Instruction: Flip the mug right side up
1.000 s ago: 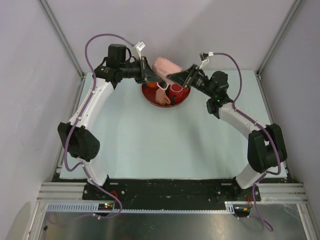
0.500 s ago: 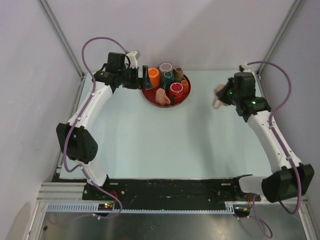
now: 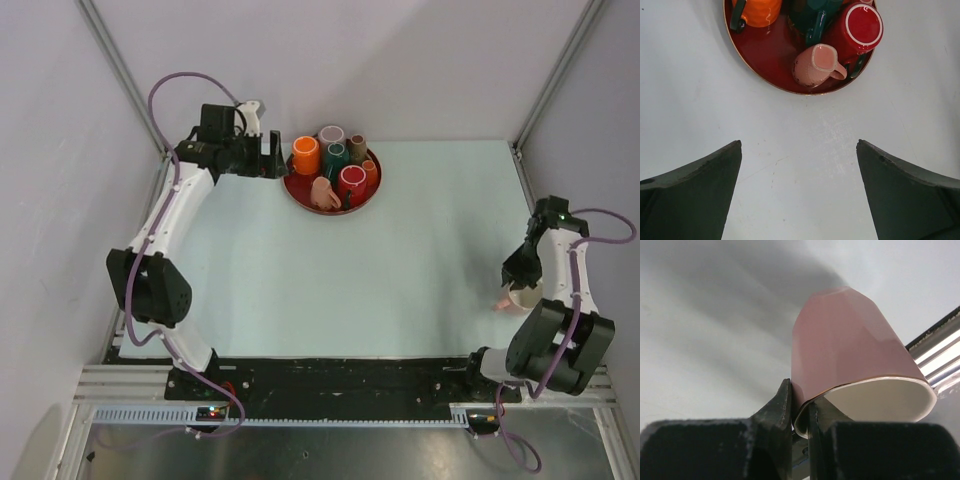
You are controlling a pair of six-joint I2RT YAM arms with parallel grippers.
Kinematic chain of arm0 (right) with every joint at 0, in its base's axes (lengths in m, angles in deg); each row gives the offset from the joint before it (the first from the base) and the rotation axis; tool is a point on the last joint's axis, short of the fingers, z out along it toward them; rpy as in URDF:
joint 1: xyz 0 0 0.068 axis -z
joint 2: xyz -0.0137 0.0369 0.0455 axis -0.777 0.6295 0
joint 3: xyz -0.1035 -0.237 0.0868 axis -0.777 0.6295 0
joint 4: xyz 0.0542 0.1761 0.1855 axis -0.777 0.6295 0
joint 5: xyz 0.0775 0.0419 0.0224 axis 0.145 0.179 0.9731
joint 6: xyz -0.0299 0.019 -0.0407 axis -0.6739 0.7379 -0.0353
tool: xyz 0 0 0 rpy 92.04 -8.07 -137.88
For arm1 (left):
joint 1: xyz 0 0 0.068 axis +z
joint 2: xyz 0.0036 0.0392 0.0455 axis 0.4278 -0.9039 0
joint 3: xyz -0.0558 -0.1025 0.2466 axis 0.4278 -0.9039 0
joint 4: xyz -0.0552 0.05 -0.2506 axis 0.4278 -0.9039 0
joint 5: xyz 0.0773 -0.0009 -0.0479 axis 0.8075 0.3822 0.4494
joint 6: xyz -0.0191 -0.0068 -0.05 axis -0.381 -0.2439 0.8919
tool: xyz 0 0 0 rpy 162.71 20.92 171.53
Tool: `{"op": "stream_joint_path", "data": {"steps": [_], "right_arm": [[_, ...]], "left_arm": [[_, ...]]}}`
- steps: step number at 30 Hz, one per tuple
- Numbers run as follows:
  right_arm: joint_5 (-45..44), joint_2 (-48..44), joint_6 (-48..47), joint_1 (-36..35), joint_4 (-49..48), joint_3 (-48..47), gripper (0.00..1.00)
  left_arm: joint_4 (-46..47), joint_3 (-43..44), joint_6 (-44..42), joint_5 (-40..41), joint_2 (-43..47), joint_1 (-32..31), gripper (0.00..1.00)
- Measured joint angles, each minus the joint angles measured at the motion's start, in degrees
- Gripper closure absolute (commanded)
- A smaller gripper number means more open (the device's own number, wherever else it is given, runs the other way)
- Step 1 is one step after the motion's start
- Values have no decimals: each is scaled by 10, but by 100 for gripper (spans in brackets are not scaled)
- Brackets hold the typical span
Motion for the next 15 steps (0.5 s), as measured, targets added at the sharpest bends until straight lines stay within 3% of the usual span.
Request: {"op": "stream_joint_path", "data": {"steps": [8, 15], "right_arm": [[49, 43, -16, 90, -32, 41, 98], [72, 45, -25, 115, -61, 52, 47]], "left_arm": [[0, -1, 0, -6, 13, 14, 0], [1, -19, 3, 2, 16, 14, 0]]}}
